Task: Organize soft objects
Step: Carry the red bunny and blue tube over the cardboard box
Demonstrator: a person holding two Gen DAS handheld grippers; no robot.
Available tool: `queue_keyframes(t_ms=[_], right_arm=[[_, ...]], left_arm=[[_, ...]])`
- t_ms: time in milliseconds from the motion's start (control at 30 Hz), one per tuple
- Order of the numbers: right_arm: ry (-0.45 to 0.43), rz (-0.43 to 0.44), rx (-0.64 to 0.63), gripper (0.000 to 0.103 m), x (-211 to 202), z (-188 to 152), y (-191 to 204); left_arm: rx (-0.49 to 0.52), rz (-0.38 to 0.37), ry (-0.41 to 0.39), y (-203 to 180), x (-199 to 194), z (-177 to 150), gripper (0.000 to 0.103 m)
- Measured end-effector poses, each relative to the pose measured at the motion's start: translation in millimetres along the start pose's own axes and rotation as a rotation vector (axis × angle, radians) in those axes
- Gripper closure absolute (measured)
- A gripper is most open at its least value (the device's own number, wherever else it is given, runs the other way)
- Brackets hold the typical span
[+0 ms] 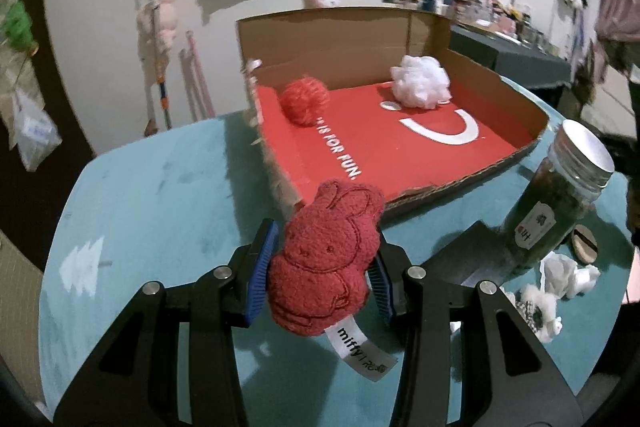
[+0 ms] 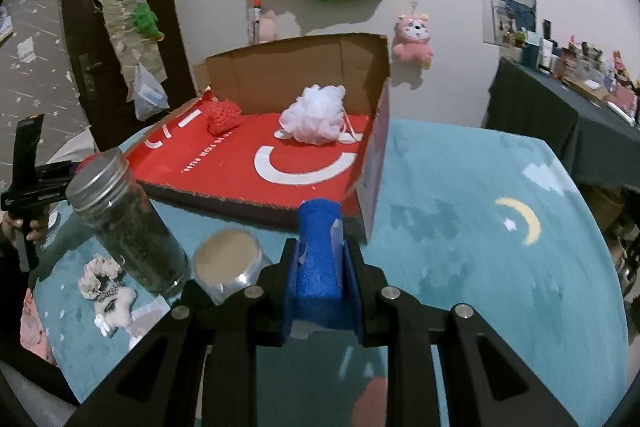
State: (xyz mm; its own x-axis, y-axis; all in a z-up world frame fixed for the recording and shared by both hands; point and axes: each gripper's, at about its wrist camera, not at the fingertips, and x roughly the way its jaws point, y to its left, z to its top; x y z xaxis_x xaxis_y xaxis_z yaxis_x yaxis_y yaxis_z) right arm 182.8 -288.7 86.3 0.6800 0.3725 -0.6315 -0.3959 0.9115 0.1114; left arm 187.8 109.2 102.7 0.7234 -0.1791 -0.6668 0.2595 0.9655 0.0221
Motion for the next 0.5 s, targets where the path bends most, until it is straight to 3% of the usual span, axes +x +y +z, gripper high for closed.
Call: queue_keyframes(t_ms=[500], right_arm=[[0.026, 0.065, -0.064, 0.079, 27.9, 45.1, 2.4]], left_arm=[[0.102, -0.105, 0.001, -23.9, 22.5, 53.0, 0.062]])
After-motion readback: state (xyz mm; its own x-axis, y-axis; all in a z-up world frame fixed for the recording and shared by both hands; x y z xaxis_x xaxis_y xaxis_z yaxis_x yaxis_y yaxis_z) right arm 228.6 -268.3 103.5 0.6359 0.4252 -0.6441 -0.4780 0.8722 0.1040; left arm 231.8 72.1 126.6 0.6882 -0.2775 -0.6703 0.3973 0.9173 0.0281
